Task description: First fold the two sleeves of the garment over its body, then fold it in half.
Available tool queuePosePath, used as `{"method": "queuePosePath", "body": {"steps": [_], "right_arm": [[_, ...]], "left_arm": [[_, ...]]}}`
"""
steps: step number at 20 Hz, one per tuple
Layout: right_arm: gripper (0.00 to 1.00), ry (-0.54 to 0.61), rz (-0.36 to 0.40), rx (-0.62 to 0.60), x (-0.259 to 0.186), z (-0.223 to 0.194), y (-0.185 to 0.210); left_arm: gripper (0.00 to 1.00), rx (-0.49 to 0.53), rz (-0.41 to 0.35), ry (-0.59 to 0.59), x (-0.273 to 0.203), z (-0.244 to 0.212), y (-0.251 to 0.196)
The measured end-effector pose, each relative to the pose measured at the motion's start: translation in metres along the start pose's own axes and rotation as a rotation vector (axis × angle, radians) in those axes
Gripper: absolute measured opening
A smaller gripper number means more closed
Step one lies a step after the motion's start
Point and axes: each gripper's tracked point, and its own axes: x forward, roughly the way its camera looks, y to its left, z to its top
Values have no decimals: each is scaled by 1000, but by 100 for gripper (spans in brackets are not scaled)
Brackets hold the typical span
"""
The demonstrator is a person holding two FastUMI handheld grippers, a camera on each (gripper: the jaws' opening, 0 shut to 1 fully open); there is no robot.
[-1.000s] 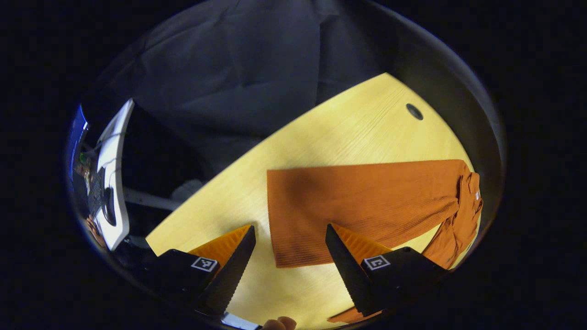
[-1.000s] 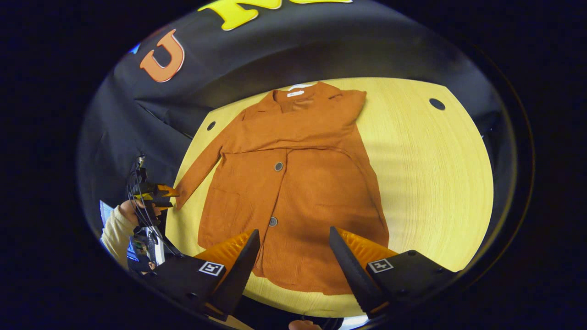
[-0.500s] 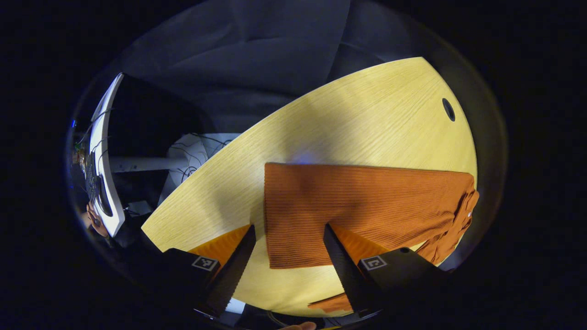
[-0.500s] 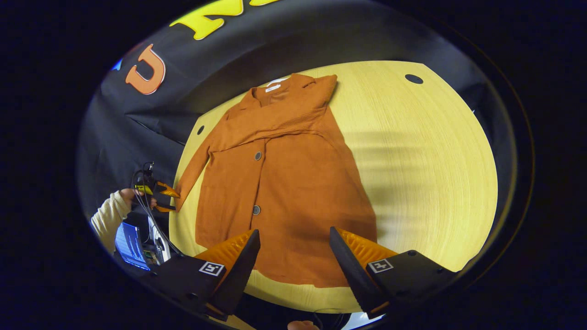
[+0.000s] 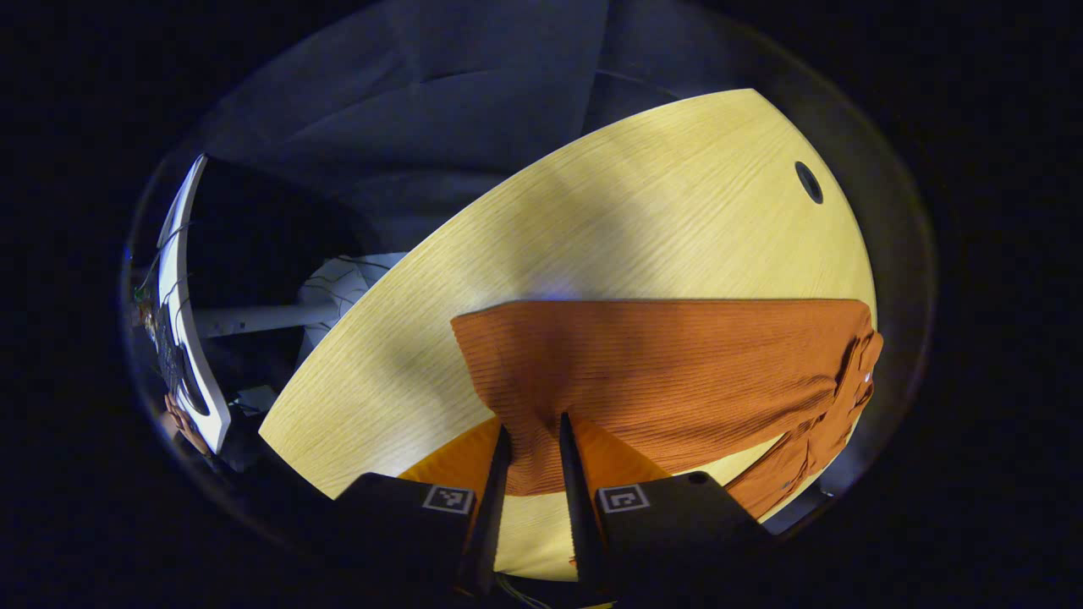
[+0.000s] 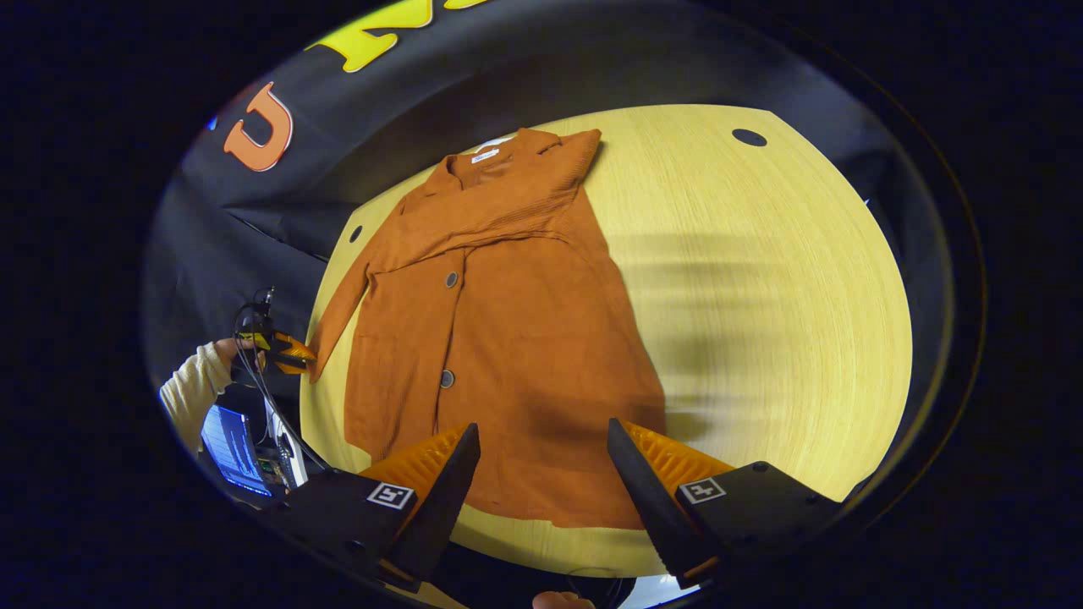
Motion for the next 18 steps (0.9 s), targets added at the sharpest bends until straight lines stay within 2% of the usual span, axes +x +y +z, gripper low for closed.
{"method": "queuePosePath", "body": {"steps": [1, 2, 3, 4, 5, 6, 7, 9, 11, 13, 14, 15, 16, 18], "right_arm": [[93, -5, -16, 11, 0, 0, -7], [97, -11, -30, 15, -2, 1, -14], [94, -13, -41, 20, -3, 0, -20], [97, -11, -43, 23, -4, -1, -24], [94, -10, -44, 22, -7, -3, -27], [97, -11, -48, 17, -9, -4, -32], [94, -12, -47, 13, -10, -6, -36], [94, -13, -38, 18, -11, -10, -43], [94, -8, -26, 32, -12, -16, -49], [97, -11, -8, 31, -14, -19, -54], [97, -13, -1, 26, -15, -20, -57], [97, -19, 6, 19, -17, -19, -61], [94, -25, 12, 16, -19, -18, -65], [94, -42, 25, 23, -23, -15, -71]], "left_arm": [[35, 2, -11, -9, 2, 0, -3], [31, -7, -25, -16, 0, 1, -9], [19, -15, -15, -21, 0, -1, -9], [6, -6, 4, -25, -2, -2, -5], [5, 1, 25, -22, -5, -5, -1], [4, 11, 17, -27, -7, -7, -8], [4, 30, 1, -50, -13, -4, -17], [3, 96, -44, -91, -28, 1, -39], [0, 152, -122, -123, -48, 0, -72], [7, 202, -149, -169, -73, 1, -99], [3, 225, -156, -201, -87, 4, -115], [7, 248, -170, -236, -105, 8, -137], [3, 270, -184, -269, -120, 8, -155], [3, 330, -211, -313, -149, 5, -198]]}}
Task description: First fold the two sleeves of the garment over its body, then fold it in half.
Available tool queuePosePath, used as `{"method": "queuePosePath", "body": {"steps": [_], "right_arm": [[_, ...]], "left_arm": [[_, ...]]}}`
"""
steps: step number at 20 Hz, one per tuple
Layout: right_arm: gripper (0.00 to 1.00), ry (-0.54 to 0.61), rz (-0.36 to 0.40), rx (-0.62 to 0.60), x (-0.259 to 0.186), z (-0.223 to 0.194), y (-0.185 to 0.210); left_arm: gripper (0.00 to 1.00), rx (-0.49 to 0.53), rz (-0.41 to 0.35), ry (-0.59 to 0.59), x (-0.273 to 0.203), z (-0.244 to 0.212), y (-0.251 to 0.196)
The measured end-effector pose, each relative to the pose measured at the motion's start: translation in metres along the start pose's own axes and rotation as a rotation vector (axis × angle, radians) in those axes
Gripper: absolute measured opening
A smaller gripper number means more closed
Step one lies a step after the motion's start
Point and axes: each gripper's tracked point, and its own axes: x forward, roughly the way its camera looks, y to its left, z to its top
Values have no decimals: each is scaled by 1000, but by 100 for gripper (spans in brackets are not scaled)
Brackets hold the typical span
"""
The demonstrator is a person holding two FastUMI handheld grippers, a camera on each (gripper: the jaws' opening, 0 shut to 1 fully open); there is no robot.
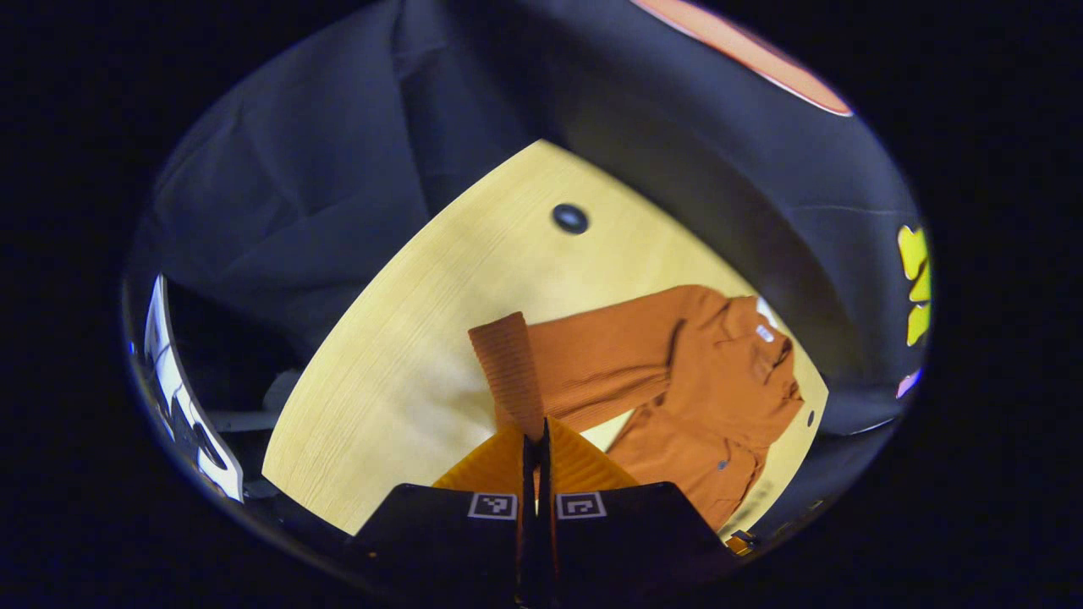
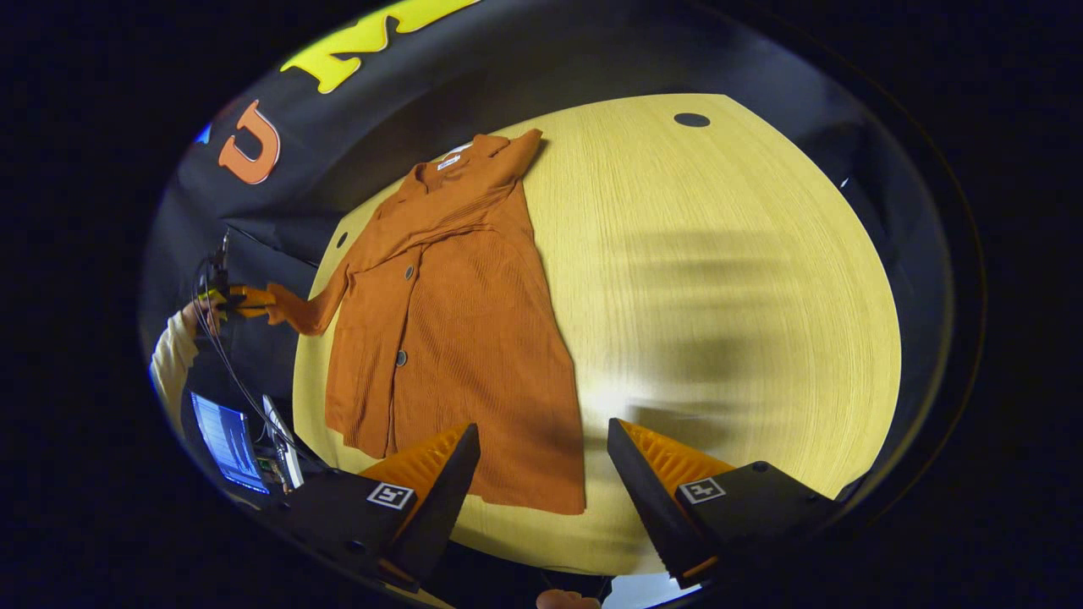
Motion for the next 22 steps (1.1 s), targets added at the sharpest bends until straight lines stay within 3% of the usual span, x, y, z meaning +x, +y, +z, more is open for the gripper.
{"method": "queuePosePath", "body": {"steps": [1, 6, 12, 15, 16, 19, 22], "right_arm": [[97, -9, 5, 6, -1, 3, -4], [97, -52, 17, 45, -15, 13, -27], [97, -81, -7, 113, -25, 11, -53], [93, -86, -41, 140, -33, 2, -67], [97, -89, -50, 148, -35, -2, -70], [93, -112, -72, 190, -43, -5, -76], [97, -132, -75, 236, -45, -13, -75]], "left_arm": [[3, 37, -11, -15, -5, 6, -21], [3, 217, -96, -37, 3, 10, -159], [2, 449, -266, 22, 60, -70, -334], [3, 540, -282, 85, 89, -107, -381], [3, 554, -288, 97, 98, -115, -393], [3, 565, -269, 133, 129, -140, -422], [4, 552, -244, 162, 154, -152, -423]]}}
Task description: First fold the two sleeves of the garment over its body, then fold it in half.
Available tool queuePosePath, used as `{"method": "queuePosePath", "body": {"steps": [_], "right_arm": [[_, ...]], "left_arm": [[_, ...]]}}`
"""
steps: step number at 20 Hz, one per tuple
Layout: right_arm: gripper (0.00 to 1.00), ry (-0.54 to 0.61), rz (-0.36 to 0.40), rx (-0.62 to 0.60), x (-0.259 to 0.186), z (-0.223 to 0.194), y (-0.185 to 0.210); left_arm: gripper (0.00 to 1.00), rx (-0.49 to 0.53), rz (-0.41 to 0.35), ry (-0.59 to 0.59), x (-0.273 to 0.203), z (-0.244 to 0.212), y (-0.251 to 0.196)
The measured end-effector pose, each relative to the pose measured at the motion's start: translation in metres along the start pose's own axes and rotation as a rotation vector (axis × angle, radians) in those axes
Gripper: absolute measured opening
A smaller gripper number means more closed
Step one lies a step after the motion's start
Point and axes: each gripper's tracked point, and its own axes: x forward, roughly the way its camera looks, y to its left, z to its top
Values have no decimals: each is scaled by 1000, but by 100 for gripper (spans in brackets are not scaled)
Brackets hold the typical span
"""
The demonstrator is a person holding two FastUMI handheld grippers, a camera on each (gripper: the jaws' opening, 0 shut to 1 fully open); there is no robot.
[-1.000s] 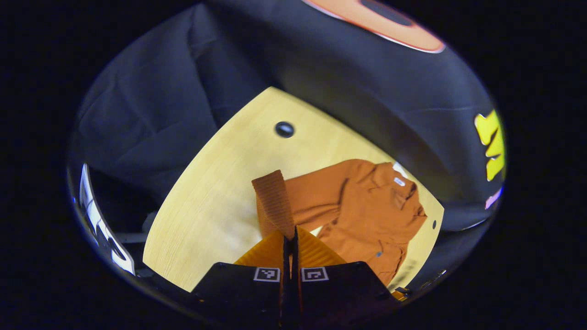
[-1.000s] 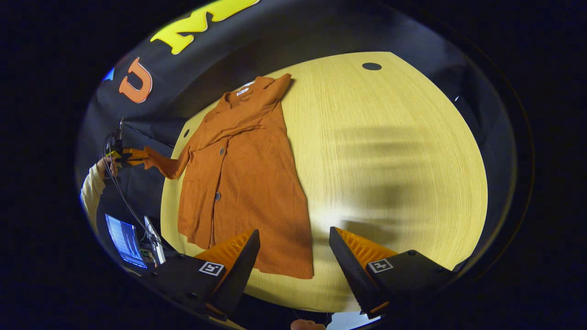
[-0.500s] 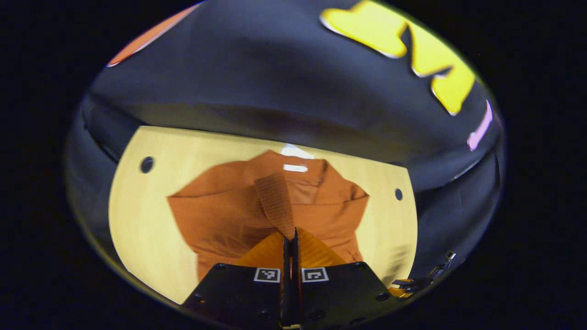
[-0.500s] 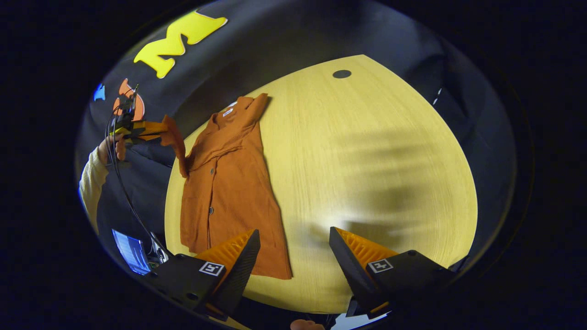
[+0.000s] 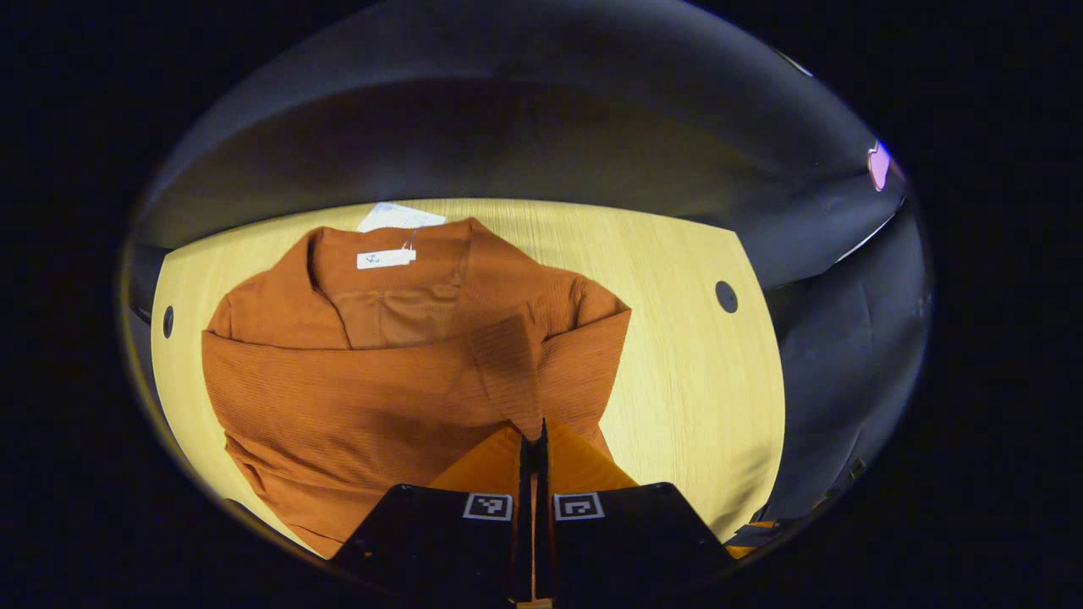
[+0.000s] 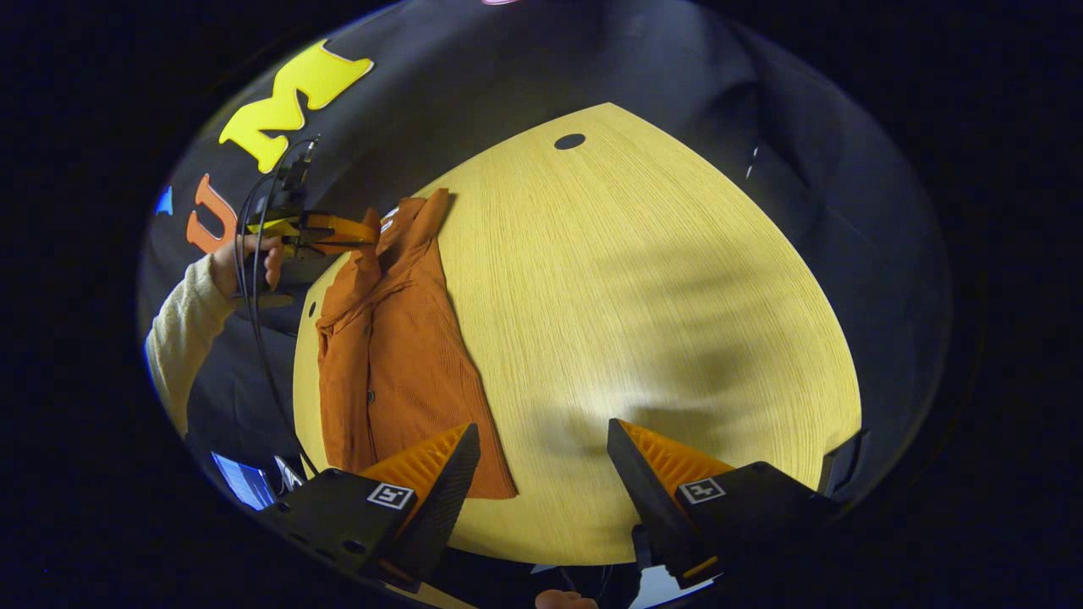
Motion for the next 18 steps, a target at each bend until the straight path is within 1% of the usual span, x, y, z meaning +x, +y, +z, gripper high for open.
{"method": "queuePosePath", "body": {"steps": [1, 2, 3, 4, 5, 6, 7, 8, 9, 11, 12, 13, 14, 15, 16, 18], "right_arm": [[97, -2, -2, 10, -2, -5, -1], [94, -1, -1, 18, -3, -10, -1], [94, 3, -3, 21, -2, -14, 0], [97, 6, -7, 20, -2, -18, -1], [97, 8, -11, 17, 0, -20, 0], [97, 7, -12, 16, 1, -21, 0], [97, 7, -10, 17, 1, -22, 3], [97, 7, -5, 16, 2, -22, 6], [93, 5, 2, 12, 2, -21, 8], [93, -1, 14, -9, 4, -18, 17], [97, -8, 24, -21, 5, -15, 22], [93, -15, 38, -31, 6, -13, 29], [97, -33, 56, -42, 5, -8, 38], [93, -58, 90, -60, 6, -2, 51], [97, -83, 117, -84, 6, 4, 62], [98, -101, 137, -130, 14, 7, 76]], "left_arm": [[5, -26, -18, 13, 6, -4, -3], [6, -51, -41, 23, 9, -8, -8], [11, -75, -64, 29, 10, -13, -14], [33, -96, -88, 26, 3, -13, -18], [55, -111, -110, 14, -1, -15, -22], [47, -122, -133, -6, -7, -16, -23], [64, -126, -147, -27, -15, -17, -22], [81, -131, -141, -40, -20, -23, -17], [98, -136, -133, -52, -26, -27, -11], [99, -137, -112, -95, -52, -36, 6], [99, -128, -101, -123, -62, -42, 13], [100, -115, -83, -160, -75, -47, 22], [100, -108, -56, -201, -86, -52, 34], [99, -108, -28, -238, -98, -60, 49], [99, -110, -14, -273, -106, -68, 60], [99, -113, 32, -318, -123, -94, 87]]}}
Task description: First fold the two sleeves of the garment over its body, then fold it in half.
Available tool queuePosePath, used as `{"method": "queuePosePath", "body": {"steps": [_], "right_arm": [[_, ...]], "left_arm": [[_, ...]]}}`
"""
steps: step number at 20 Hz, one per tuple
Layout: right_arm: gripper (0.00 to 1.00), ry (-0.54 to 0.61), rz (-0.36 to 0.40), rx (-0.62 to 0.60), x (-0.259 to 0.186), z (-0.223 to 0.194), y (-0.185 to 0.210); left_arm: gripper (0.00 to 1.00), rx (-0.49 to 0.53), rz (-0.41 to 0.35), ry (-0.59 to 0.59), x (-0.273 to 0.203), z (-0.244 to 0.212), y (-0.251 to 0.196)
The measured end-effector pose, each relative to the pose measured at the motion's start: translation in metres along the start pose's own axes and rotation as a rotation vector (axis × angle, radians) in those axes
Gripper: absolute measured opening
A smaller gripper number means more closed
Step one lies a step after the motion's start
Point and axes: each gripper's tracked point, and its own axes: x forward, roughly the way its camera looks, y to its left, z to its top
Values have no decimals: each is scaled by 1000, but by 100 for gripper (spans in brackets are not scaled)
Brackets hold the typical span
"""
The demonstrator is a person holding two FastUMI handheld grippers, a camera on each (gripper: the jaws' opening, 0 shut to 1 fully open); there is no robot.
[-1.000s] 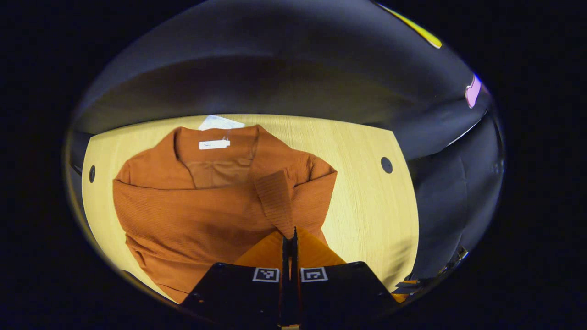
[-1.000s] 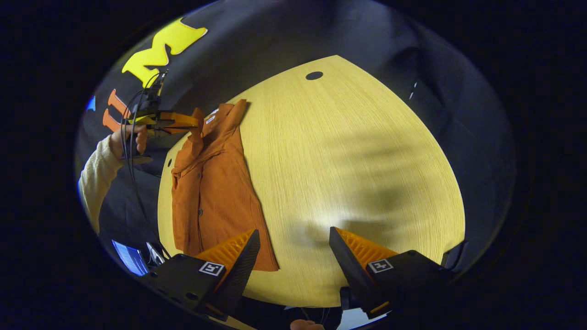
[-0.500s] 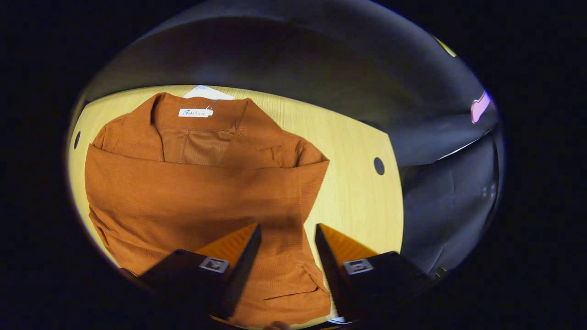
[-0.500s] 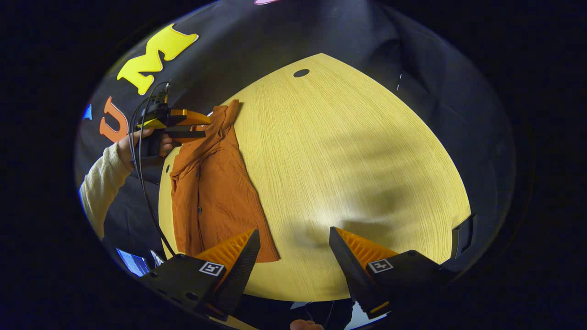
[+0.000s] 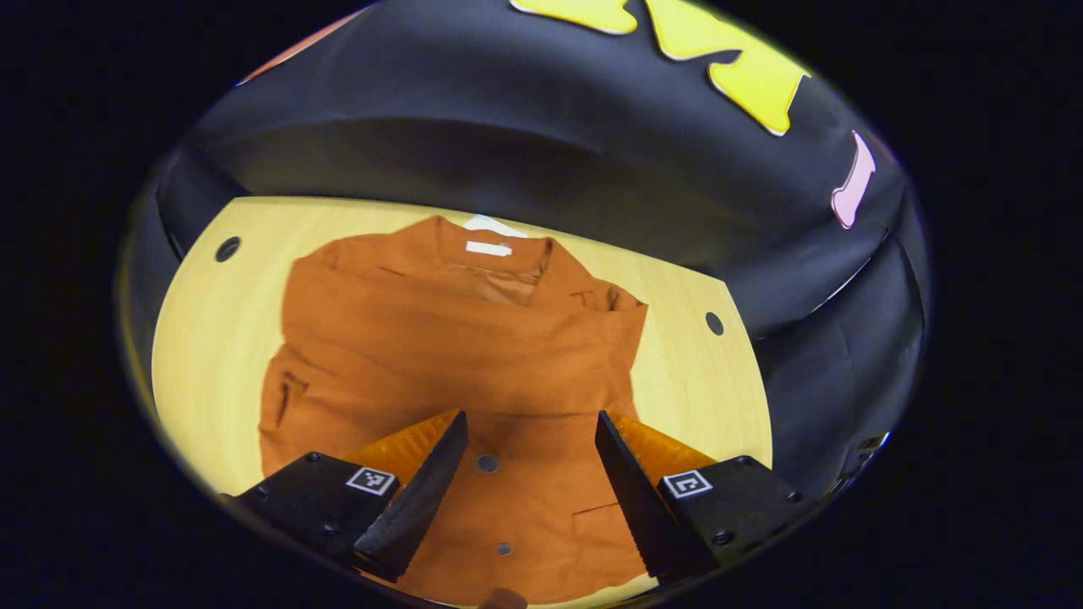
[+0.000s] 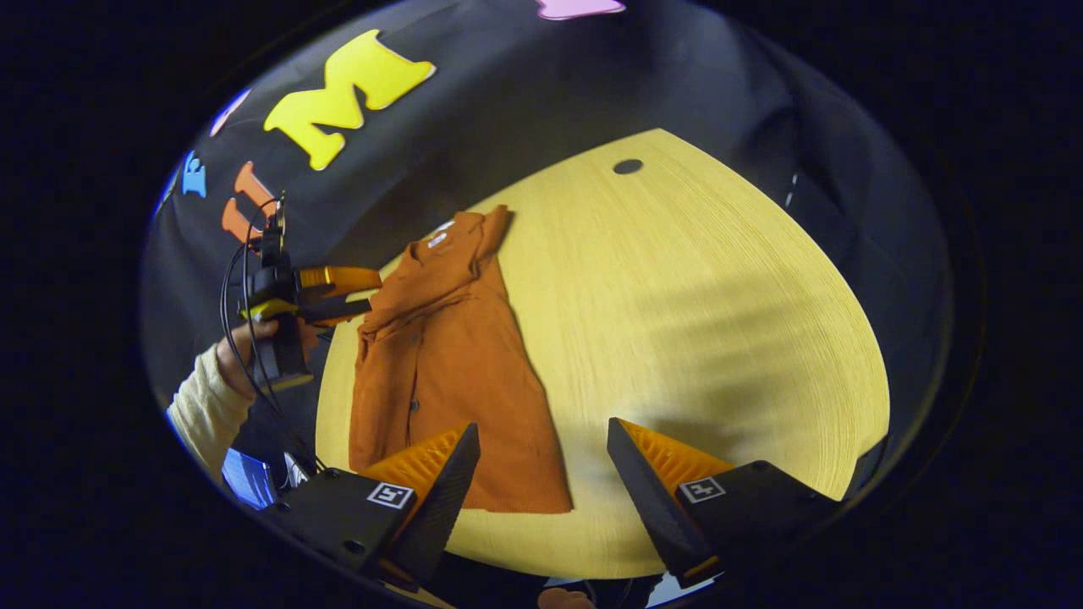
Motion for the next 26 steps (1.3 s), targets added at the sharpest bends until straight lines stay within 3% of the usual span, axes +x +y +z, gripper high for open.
{"method": "queuePosePath", "body": {"steps": [7, 11, 12, 14, 17, 20, 23, 26], "right_arm": [[98, 142, -6, -92, 43, -39, 21], [98, 145, -23, -123, 64, -45, 30], [94, 152, -26, -120, 69, -47, 31], [98, 169, -43, -114, 75, -49, 25], [98, 219, -11, -101, 73, -56, 18], [97, 325, 38, -98, 63, -71, 3], [97, 438, 97, -41, 50, -84, -12], [97, 515, 136, 20, 43, -93, -22]], "left_arm": [[99, -33, 144, 49, -56, -117, 109], [98, -49, 206, 107, -80, -170, 143], [99, -63, 213, 122, -85, -178, 148], [99, -91, 214, 157, -96, -187, 153], [99, -73, 139, 273, -105, -208, 159], [94, -68, 18, 390, -110, -209, 163], [93, -111, -136, 527, -115, -211, 163], [93, -221, -258, 637, -123, -208, 166]]}}
